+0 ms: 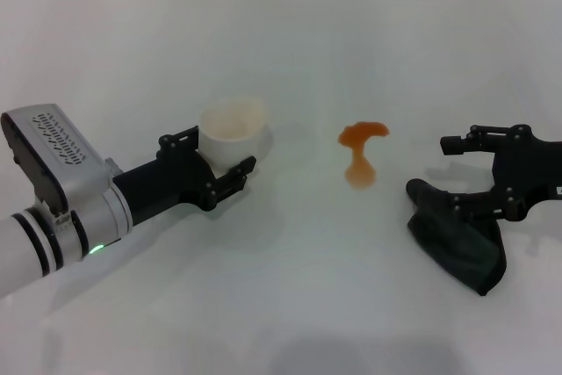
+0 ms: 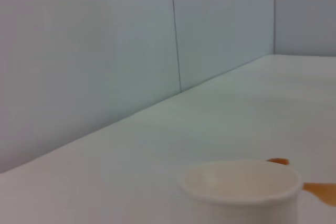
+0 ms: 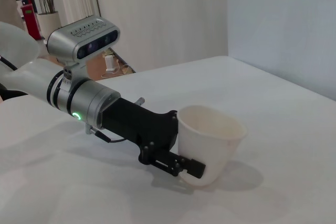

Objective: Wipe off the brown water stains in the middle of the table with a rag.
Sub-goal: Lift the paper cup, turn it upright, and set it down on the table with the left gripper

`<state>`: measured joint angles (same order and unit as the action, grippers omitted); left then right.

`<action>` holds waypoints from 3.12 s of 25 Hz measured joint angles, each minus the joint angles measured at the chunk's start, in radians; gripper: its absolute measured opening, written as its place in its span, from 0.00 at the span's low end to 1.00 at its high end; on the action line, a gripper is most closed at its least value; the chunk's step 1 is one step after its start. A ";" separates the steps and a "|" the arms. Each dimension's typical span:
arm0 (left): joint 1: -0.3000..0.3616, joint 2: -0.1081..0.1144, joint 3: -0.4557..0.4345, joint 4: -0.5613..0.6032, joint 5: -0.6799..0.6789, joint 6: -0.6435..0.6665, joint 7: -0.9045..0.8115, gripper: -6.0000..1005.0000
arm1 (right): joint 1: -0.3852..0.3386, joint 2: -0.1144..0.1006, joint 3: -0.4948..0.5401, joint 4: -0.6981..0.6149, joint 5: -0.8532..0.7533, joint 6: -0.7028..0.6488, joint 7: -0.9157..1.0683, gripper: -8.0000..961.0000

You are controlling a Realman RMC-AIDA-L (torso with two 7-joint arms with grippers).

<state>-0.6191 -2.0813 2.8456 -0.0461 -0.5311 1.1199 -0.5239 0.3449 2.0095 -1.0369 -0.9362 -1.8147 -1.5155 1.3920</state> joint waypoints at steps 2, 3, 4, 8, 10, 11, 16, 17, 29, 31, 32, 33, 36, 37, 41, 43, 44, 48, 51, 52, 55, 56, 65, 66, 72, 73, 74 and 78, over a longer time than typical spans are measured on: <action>0.001 0.001 0.000 0.000 0.005 0.000 -0.008 0.59 | -0.001 0.000 0.000 -0.001 0.000 0.000 0.000 0.86; 0.003 0.001 0.000 0.000 0.007 0.000 -0.009 0.59 | -0.001 0.000 0.000 -0.001 0.000 0.000 0.000 0.86; 0.005 0.001 0.000 0.000 0.007 0.001 -0.012 0.59 | 0.000 0.000 0.000 -0.002 0.000 0.000 0.000 0.86; 0.008 0.002 0.000 -0.007 0.010 0.012 -0.038 0.59 | 0.002 0.000 0.000 -0.004 0.000 0.000 0.000 0.86; 0.007 0.003 0.000 -0.009 0.011 0.014 -0.057 0.59 | 0.003 0.000 0.001 -0.005 0.000 0.000 0.000 0.86; 0.006 0.003 0.000 -0.009 0.012 0.014 -0.061 0.59 | 0.003 0.000 0.002 -0.005 0.000 0.000 -0.001 0.86; 0.001 0.004 0.000 -0.025 0.011 0.014 -0.066 0.59 | 0.005 0.000 0.002 -0.006 0.000 0.004 -0.001 0.86; 0.000 0.004 0.000 -0.027 0.010 0.014 -0.066 0.59 | 0.005 0.000 0.002 -0.006 0.000 0.004 -0.001 0.86; -0.004 0.004 0.000 -0.033 0.026 0.026 -0.068 0.87 | 0.007 0.000 0.003 -0.007 0.000 0.008 -0.001 0.86; -0.003 0.004 0.000 -0.034 0.030 0.034 -0.070 0.87 | 0.008 0.000 0.004 -0.007 0.000 0.008 -0.001 0.86; -0.003 0.004 0.000 -0.035 0.030 0.036 -0.074 0.87 | 0.008 0.000 0.004 -0.007 0.000 0.008 -0.001 0.86; -0.003 0.004 0.000 -0.037 0.033 0.038 -0.083 0.87 | 0.008 0.000 0.005 -0.007 0.000 0.008 -0.001 0.86; -0.007 0.006 0.000 -0.056 0.049 0.051 -0.124 0.87 | 0.008 -0.001 0.008 -0.007 0.000 0.008 -0.001 0.86; -0.008 0.006 0.000 -0.071 0.057 0.061 -0.141 0.87 | 0.008 -0.001 0.009 -0.007 0.000 0.008 -0.001 0.86; -0.009 0.003 0.000 -0.101 0.065 0.091 -0.168 0.87 | 0.008 -0.002 0.009 -0.007 0.000 0.008 -0.001 0.86; -0.008 0.004 0.000 -0.104 0.066 0.094 -0.177 0.87 | 0.008 -0.002 0.009 -0.007 0.000 0.008 -0.001 0.86; -0.008 0.004 0.000 -0.104 0.066 0.094 -0.181 0.87 | 0.008 -0.002 0.009 -0.007 0.000 0.008 -0.001 0.86; -0.009 0.005 0.000 -0.109 0.070 0.103 -0.197 0.87 | 0.007 -0.002 0.009 -0.007 0.000 0.008 -0.001 0.86; -0.010 0.005 0.000 -0.133 0.079 0.132 -0.228 0.87 | 0.007 -0.002 0.009 -0.007 0.000 0.008 -0.001 0.86; -0.011 0.005 0.000 -0.144 0.083 0.143 -0.238 0.87 | 0.006 -0.002 0.009 -0.007 0.000 0.008 -0.001 0.86; -0.011 0.003 0.000 -0.161 0.091 0.163 -0.261 0.87 | 0.006 -0.002 0.009 -0.007 0.000 0.008 -0.001 0.86; -0.011 0.003 0.000 -0.162 0.093 0.164 -0.266 0.87 | 0.006 -0.002 0.009 -0.007 0.000 0.008 -0.001 0.86; -0.024 0.002 0.001 -0.197 0.159 0.169 -0.353 0.86 | 0.007 -0.002 0.007 -0.007 0.000 0.008 -0.001 0.86; -0.026 0.002 0.001 -0.201 0.163 0.169 -0.360 0.86 | 0.007 -0.002 0.007 -0.007 0.000 0.008 -0.001 0.86; -0.027 0.001 0.002 -0.205 0.167 0.169 -0.364 0.86 | 0.007 -0.002 0.009 -0.005 0.000 0.006 -0.001 0.86; -0.027 0.001 0.002 -0.205 0.168 0.171 -0.364 0.86 | 0.007 -0.002 0.009 -0.005 0.000 0.006 -0.001 0.86; -0.026 0.001 0.002 -0.205 0.168 0.175 -0.365 0.86 | 0.007 -0.002 0.009 -0.005 0.000 0.005 -0.001 0.86; -0.022 0.001 0.002 -0.240 0.169 0.218 -0.366 0.86 | 0.006 -0.002 0.009 -0.006 0.000 0.005 -0.001 0.86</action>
<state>-0.6413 -2.0807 2.8471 -0.2859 -0.3625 1.3384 -0.8903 0.3505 2.0080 -1.0277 -0.9421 -1.8147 -1.5101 1.3913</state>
